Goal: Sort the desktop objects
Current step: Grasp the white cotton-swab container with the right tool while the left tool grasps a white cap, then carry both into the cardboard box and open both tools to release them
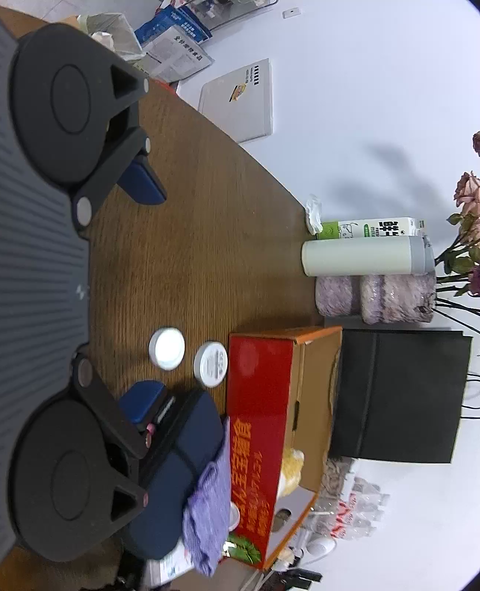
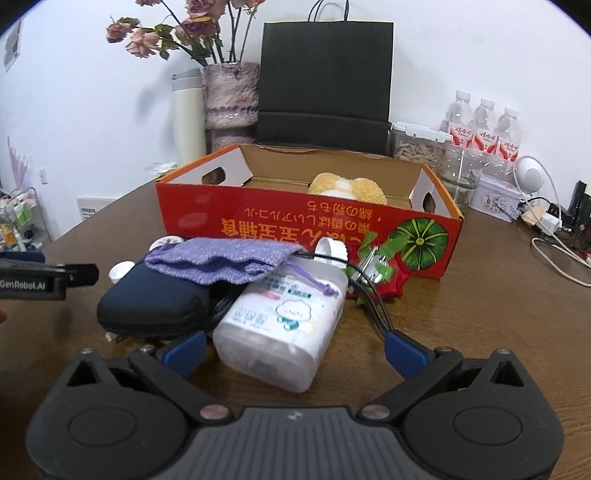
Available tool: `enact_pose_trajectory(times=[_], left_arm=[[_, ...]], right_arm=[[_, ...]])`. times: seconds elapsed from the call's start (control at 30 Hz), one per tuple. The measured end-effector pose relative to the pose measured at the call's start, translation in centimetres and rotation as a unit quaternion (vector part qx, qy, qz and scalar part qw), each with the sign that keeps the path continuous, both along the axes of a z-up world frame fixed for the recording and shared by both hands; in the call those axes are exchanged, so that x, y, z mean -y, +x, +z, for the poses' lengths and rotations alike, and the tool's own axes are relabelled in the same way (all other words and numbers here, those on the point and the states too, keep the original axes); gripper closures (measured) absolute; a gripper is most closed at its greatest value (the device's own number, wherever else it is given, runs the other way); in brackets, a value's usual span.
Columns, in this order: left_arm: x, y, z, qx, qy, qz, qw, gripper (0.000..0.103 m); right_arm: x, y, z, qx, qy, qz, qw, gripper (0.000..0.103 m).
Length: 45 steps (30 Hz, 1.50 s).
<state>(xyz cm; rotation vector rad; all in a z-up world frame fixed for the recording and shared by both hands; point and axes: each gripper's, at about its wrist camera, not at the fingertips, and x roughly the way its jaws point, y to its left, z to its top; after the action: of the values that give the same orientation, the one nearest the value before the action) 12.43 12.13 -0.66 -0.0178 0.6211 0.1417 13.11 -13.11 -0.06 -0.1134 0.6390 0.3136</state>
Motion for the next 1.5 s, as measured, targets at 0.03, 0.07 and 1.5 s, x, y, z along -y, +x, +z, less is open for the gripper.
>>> enact_pose_trajectory(times=[0.03, 0.07, 1.5], left_arm=[[-0.2, 0.4, -0.1, -0.003, 0.003, -0.001, 1.0000, 0.000], [-0.3, 0.8, -0.3, -0.006, 0.006, -0.002, 1.0000, 0.000], [2.0, 3.1, -1.9, -0.005, 0.000, -0.072, 0.9974, 0.074]], right_arm=[[-0.1, 0.2, 0.0, 0.001, -0.003, -0.006, 1.000, 0.000], [-0.3, 0.3, 0.0, 0.001, -0.003, -0.010, 1.000, 0.000], [0.4, 3.0, -2.0, -0.007, 0.018, -0.001, 1.000, 0.040]])
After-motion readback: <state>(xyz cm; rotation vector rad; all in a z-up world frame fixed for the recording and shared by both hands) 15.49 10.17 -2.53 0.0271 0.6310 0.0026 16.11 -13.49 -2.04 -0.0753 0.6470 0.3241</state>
